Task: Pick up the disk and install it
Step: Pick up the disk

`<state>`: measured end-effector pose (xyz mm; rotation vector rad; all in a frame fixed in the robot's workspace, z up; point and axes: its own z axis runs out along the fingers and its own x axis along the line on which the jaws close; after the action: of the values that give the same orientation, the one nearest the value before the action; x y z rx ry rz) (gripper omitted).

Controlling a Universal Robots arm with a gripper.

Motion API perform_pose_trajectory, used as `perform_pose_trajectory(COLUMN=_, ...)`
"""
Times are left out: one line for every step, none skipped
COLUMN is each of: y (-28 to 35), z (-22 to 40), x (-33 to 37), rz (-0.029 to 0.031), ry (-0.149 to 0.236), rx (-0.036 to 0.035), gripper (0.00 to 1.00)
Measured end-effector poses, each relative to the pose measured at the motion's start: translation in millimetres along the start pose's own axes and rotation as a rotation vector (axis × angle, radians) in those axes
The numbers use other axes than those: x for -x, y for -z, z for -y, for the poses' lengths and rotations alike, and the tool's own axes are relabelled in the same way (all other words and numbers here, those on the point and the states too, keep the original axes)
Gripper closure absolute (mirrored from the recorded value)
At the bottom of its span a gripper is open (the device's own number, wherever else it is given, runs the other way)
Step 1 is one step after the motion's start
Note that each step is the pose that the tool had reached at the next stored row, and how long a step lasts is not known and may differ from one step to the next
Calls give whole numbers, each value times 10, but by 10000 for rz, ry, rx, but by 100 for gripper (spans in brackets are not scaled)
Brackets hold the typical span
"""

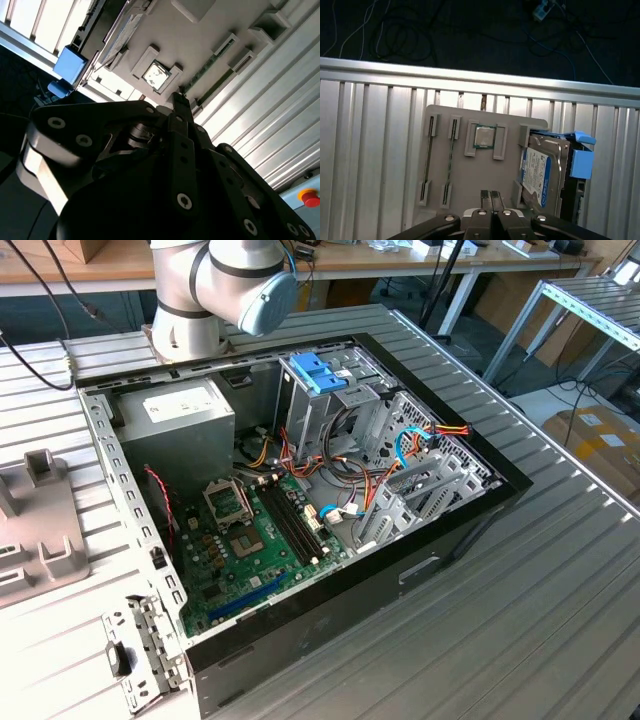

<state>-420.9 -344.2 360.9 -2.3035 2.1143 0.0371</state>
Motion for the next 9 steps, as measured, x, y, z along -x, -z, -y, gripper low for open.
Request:
perform_pose_trajectory(y=0, z=0, x=0, rz=0, ry=84, rx=2, gripper=89)
perform_pose_trajectory(y=0, z=0, x=0, rz=-1, ry=185, rx=5, gripper=89)
perform_pose_trajectory(y=0, z=0, x=0, rz=-1, ry=240, rx=7, gripper=89)
perform_pose_trajectory(y=0, z=0, x=0, rz=-1, ry=286, rx=8, gripper=89)
perform_pose_trajectory(y=0, z=0, x=0, rz=-2, ry=343, rx=9, gripper=89)
perform_pose_trajectory(y=0, z=0, x=0, rz=-2, ry=383, rx=10, gripper=89)
perform_pose_trajectory(y=0, z=0, x=0, rz=-2, ry=439, rx=12, gripper=89)
perform_pose_trajectory(y=0, z=0, x=0, rz=-2, ry=463, rx=13, gripper=89)
perform_pose_trajectory(y=-3, z=1, x=0, rz=-2, ry=461, rx=12, gripper=89)
